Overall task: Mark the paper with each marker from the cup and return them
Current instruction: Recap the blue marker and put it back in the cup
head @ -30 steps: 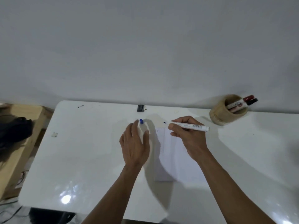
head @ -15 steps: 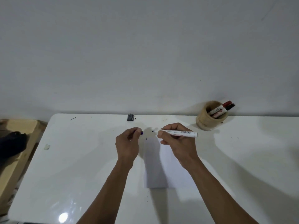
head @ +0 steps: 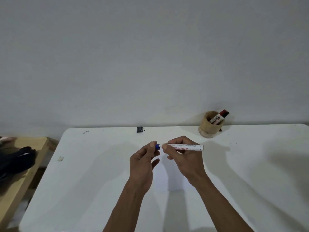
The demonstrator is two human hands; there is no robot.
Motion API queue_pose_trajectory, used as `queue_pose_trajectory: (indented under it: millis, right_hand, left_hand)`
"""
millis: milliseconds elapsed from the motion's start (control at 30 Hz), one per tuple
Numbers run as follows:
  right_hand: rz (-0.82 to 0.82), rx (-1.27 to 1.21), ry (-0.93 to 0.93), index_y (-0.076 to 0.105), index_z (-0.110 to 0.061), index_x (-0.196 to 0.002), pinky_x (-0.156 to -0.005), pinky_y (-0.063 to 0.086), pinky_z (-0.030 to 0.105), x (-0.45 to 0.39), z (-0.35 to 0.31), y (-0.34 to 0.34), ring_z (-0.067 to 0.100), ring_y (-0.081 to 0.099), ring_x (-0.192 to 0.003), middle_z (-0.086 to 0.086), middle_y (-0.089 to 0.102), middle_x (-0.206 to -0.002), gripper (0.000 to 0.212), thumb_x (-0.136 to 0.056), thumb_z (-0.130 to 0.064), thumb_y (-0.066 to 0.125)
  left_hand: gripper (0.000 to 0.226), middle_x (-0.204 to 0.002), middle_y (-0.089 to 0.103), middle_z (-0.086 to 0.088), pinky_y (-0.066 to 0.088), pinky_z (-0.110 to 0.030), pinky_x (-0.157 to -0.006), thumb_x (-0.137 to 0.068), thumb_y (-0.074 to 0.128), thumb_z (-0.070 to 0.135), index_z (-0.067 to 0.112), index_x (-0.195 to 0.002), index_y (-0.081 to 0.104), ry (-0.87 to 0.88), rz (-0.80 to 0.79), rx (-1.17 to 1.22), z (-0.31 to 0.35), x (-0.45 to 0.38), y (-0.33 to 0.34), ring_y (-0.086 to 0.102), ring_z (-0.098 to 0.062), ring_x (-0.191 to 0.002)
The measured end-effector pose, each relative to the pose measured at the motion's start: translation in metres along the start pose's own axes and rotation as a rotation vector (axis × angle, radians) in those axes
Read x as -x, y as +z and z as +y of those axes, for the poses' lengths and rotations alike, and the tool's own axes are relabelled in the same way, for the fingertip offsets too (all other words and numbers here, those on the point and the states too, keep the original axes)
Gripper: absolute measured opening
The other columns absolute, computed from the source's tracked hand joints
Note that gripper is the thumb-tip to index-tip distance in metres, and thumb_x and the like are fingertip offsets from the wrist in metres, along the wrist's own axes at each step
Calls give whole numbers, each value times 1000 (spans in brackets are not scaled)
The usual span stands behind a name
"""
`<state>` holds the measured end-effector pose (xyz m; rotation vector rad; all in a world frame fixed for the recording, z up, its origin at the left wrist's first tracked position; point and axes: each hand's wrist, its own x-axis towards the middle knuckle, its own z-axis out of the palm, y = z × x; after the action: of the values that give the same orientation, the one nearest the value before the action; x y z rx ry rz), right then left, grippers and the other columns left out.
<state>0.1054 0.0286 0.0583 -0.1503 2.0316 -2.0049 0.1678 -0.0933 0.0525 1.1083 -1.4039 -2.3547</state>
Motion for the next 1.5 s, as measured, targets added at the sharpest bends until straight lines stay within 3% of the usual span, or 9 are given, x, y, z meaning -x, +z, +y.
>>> queue_pose_trajectory:
  millis: [233,500,633,767,933,1067,1200,1267,1500]
  right_hand:
    - [42,-70,75,71,-3,-85,-60,57,24,50,-2,9,16,74,-69,6,76,-74,17,-81,-13,84]
    - [93,-289,189,72,-5,-87,-67,55,31,93,1,-1,23,72,-76,13,76,-84,16,-79,-12,84]
    - [156,-407,205,72,-5,-94,-62,56,31,97,-6,-26,23,73,-77,11,77,-85,21,-79,-14,82]
    - [173,147,21,77,-9,-80,-59,54,21,81,-14,-58,9,67,-67,7,76,-75,16,-74,-17,90]
    - [85,646,-139,76,-21,-94,-64,46,15,48,-15,-84,1,64,-70,-9,76,-85,17,-81,-30,83]
    - [7,737,-154,60,-35,-129,-64,49,17,18,-10,-108,5,67,-77,-17,68,-96,41,-91,-24,73]
    - [103,539,-160,37,-50,-144,-61,55,15,-18,-11,-138,1,69,-79,-23,63,-94,67,-96,-12,65]
    - [233,452,-190,36,-46,-147,-64,56,15,-39,-13,-154,-1,71,-79,-28,63,-97,68,-96,-12,65]
    - [531,271,-272,47,-32,-134,-73,55,12,-114,-10,-182,-1,73,-83,-4,76,-93,49,-94,-18,71]
  left_hand:
    - [14,-83,75,-4,54,-38,-90,-91,67,16,7,-93,78,19,-74,38,-7,35,-21,68,-15,-78]
    - [17,-86,79,-7,55,-31,-88,-85,72,12,3,-99,76,71,-153,-28,-24,53,-29,74,-16,-84]
    - [14,-87,75,-11,54,-36,-87,-86,72,10,3,-96,77,81,-120,-19,-21,51,-25,62,-22,-82]
    - [9,-82,77,-2,56,-37,-87,-87,73,9,14,-90,79,192,-134,-155,-8,38,-6,61,-20,-80]
    - [7,-78,79,12,53,-15,-73,-85,76,15,22,-88,78,391,-219,-418,2,24,51,70,0,-75]
    - [6,-82,78,15,50,-10,-69,-85,76,25,25,-91,79,462,-275,-555,-1,14,102,71,2,-80]
    - [6,-89,77,15,56,-26,-82,-90,69,38,38,-92,75,381,-219,-515,-13,-11,139,70,-6,-90]
    - [18,-100,75,9,55,-27,-84,-89,71,35,33,-107,71,341,-171,-570,-21,-27,152,68,-7,-94]
    - [85,-133,58,-3,45,-26,-87,-73,88,26,19,-144,42,308,-111,-851,-49,-78,197,57,-13,-106]
